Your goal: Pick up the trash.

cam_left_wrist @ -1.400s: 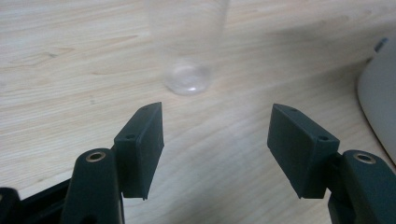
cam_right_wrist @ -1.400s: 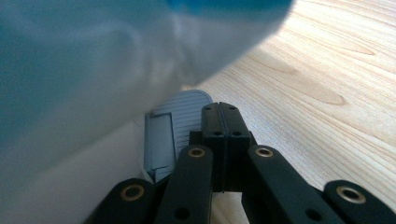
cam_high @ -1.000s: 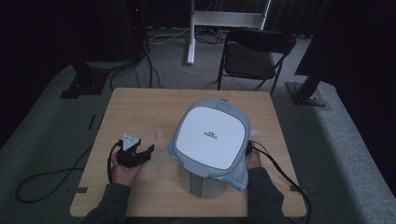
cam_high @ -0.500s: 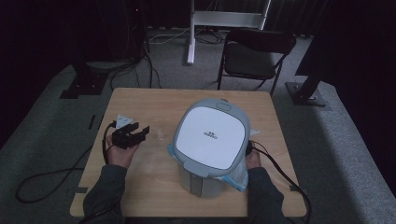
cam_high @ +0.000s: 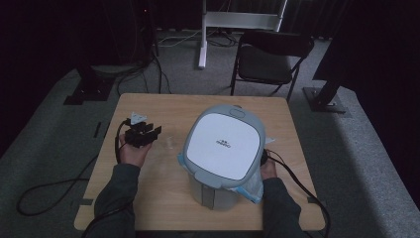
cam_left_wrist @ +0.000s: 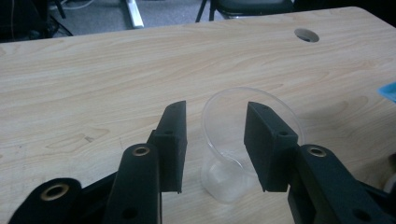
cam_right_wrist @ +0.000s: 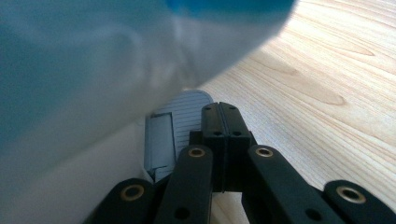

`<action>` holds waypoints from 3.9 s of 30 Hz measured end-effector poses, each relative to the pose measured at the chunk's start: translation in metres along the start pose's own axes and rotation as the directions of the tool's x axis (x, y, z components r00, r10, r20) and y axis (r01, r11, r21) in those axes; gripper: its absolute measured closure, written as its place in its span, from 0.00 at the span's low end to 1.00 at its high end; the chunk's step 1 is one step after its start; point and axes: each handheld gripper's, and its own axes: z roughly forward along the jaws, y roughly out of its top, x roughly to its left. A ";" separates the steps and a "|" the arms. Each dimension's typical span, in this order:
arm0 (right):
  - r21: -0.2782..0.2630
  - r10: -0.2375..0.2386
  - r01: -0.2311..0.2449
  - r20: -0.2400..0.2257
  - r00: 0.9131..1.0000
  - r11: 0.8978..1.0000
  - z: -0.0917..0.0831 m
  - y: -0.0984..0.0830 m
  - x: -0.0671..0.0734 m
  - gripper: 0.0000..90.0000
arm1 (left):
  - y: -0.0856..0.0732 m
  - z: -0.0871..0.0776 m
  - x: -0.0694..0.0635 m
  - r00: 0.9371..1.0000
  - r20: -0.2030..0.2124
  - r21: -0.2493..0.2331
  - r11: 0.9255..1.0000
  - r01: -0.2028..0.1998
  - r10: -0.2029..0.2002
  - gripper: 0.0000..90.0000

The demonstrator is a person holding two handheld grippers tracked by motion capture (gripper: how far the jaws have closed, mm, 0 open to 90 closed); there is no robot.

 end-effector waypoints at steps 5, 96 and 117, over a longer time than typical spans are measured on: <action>0.001 0.000 0.000 0.000 1.000 1.000 0.000 0.000 0.000 1.00 | 0.003 0.010 0.001 1.000 0.004 0.023 1.000 0.008 -0.008 0.70; 0.019 -0.005 0.005 -0.002 1.000 1.000 0.001 0.000 0.000 1.00 | 0.054 -0.018 -0.026 0.969 0.243 -0.082 0.996 -0.024 0.044 0.95; 0.026 -0.003 0.003 -0.003 1.000 1.000 0.002 0.001 0.000 1.00 | 0.084 -0.046 -0.047 0.943 0.312 -0.178 0.982 -0.060 0.114 0.95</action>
